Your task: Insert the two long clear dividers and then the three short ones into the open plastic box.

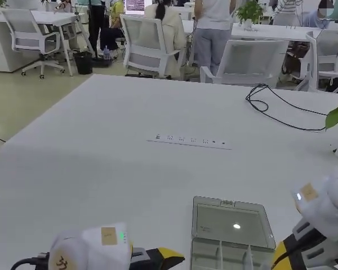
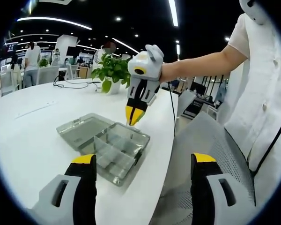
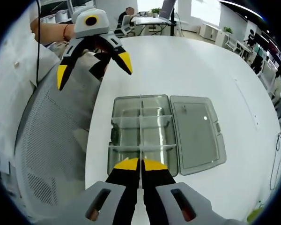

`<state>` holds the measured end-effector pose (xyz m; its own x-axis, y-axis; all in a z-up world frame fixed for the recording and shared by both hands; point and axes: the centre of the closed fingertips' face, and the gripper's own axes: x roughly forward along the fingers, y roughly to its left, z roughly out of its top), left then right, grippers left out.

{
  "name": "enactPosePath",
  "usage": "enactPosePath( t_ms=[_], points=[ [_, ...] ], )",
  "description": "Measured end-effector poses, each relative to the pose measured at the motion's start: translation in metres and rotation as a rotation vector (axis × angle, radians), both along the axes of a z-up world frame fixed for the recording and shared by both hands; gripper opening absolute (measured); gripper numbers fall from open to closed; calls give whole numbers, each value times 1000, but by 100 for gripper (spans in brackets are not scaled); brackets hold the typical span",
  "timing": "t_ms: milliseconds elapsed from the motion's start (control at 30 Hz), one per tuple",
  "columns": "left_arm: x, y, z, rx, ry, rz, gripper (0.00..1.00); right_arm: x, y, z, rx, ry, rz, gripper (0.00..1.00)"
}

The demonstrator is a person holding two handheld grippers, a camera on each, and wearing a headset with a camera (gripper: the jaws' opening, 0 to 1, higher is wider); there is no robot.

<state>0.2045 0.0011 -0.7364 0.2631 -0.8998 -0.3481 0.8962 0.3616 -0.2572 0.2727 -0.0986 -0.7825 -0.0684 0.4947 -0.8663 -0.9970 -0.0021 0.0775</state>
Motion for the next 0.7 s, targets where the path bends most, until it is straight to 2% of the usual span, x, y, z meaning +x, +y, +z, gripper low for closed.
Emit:
enactPosePath(
  t_ms=[367, 700],
  points=[
    [0, 0, 1, -2, 3, 2, 84, 0, 2, -8, 13, -29, 21, 3],
    [-1, 1, -1, 1, 5, 4, 84, 0, 3, -23, -6, -39, 27, 3]
  ],
)
